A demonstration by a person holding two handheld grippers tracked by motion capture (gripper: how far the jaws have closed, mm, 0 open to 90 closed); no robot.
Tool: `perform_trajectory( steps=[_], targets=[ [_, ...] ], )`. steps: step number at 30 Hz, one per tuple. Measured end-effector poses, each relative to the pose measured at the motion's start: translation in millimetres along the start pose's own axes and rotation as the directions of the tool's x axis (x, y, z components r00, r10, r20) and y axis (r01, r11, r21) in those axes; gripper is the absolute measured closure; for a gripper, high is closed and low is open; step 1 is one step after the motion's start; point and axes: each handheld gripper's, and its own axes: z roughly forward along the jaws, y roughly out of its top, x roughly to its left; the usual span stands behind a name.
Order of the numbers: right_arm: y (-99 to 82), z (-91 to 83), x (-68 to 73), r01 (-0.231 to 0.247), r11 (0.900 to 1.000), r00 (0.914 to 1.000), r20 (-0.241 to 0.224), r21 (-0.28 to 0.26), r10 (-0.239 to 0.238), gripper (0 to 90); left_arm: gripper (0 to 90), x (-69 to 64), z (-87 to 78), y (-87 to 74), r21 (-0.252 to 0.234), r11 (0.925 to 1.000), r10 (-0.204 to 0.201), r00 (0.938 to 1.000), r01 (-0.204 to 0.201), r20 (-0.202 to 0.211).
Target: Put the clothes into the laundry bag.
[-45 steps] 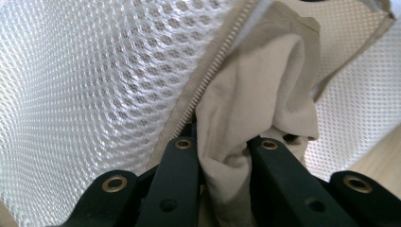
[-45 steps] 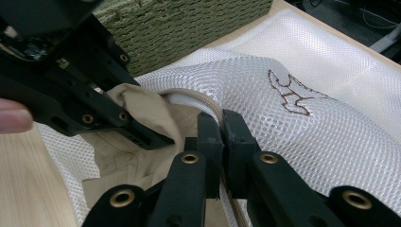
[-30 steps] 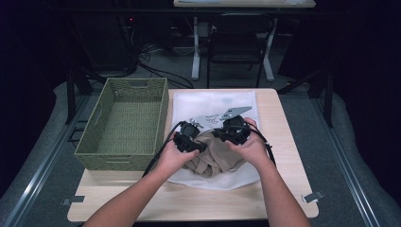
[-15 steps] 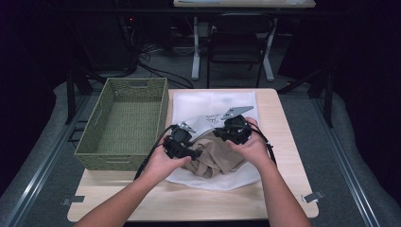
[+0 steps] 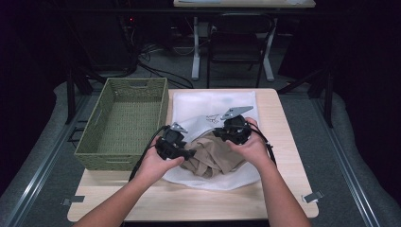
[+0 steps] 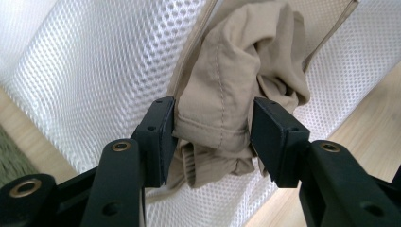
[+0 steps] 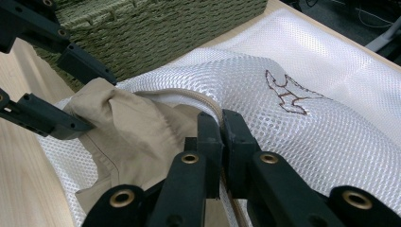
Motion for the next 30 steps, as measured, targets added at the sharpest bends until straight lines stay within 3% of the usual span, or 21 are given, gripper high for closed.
perform_trajectory(
  steps=[8, 16, 30],
  targets=[
    [-0.2, -0.1, -0.3, 0.000, 1.0000, 1.0000, 0.000, -0.001, 0.000, 87.0, 55.4, -3.3, 10.9, 13.5, 0.009, 0.9999, 0.012, 0.9990, -0.013, 0.044],
    [-0.2, -0.8, -0.2, 0.000, 1.0000, 1.0000, 0.002, -0.003, 0.000, 87.0, 82.7, -22.0, 31.3, 13.3, 0.067, 0.9943, 0.077, 0.9937, -0.083, 0.082],
    [-0.3, 0.1, 0.1, 0.007, 1.0000, 1.0000, 0.002, -0.003, -0.007, 87.0, 84.5, -19.9, 44.9, 7.6, 0.082, 0.9950, 0.050, 0.9953, -0.056, 0.083]
  ],
)
